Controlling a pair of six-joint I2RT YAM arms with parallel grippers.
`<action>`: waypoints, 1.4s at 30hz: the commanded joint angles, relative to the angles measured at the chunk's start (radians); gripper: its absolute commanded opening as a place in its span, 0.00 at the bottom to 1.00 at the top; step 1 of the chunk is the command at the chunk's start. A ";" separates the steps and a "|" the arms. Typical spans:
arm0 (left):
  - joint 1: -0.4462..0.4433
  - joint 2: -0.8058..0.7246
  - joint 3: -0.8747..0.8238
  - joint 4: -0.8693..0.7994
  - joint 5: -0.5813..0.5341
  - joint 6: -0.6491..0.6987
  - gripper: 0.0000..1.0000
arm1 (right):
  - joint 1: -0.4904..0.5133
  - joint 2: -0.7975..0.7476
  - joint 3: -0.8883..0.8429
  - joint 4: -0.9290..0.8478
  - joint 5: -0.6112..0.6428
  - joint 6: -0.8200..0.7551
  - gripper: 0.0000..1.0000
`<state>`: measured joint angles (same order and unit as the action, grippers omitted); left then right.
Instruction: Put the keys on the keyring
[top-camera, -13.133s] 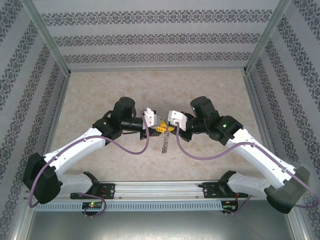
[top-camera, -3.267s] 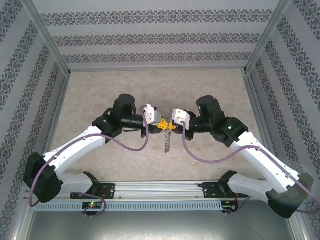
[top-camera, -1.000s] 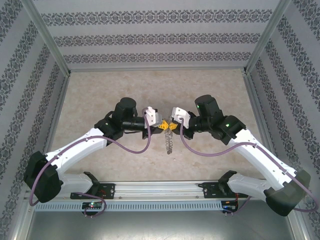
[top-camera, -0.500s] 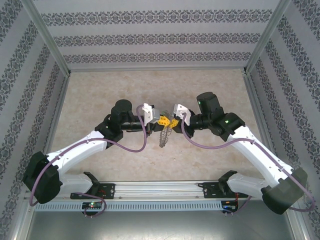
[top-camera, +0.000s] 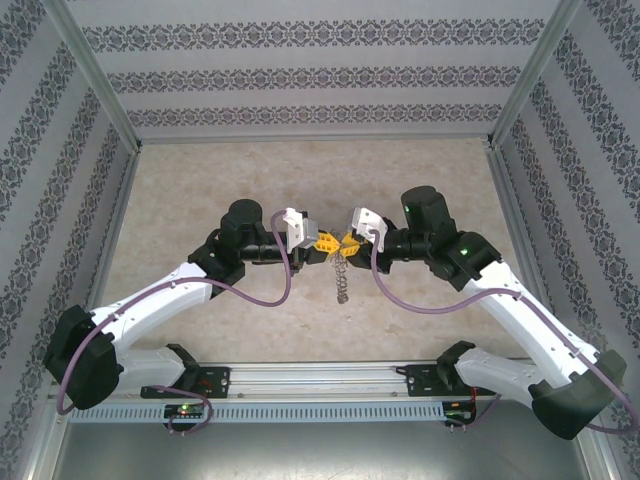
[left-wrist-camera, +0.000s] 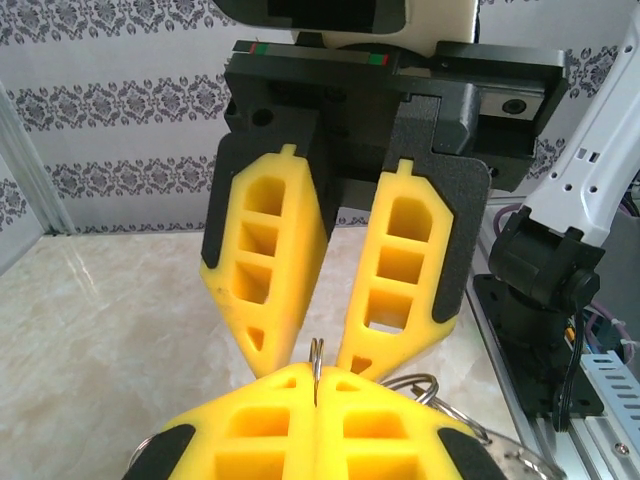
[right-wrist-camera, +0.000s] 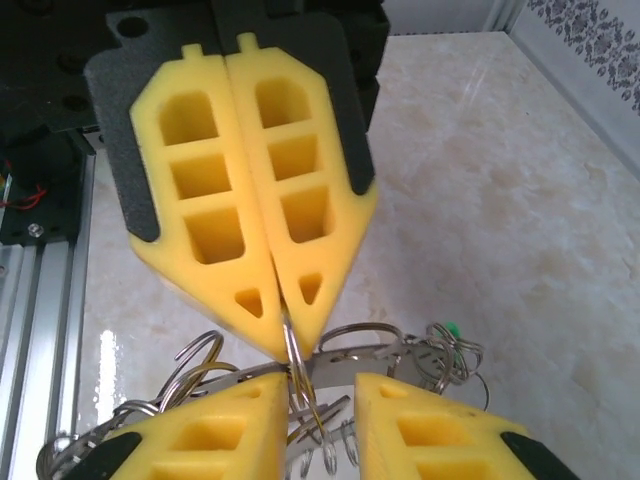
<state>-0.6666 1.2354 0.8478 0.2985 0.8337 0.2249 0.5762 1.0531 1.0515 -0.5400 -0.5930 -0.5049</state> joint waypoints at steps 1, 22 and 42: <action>-0.011 -0.017 0.032 -0.008 0.029 0.030 0.00 | 0.018 0.001 0.016 0.010 0.009 -0.012 0.13; -0.013 0.071 0.273 -0.637 -0.006 0.419 0.18 | 0.078 0.033 0.089 -0.092 0.132 -0.073 0.00; -0.013 0.065 0.257 -0.543 0.003 0.370 0.16 | 0.103 0.067 0.107 -0.135 0.152 -0.067 0.00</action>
<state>-0.6670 1.3140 1.1019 -0.2771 0.8146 0.5980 0.6659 1.1175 1.1278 -0.6819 -0.4442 -0.5613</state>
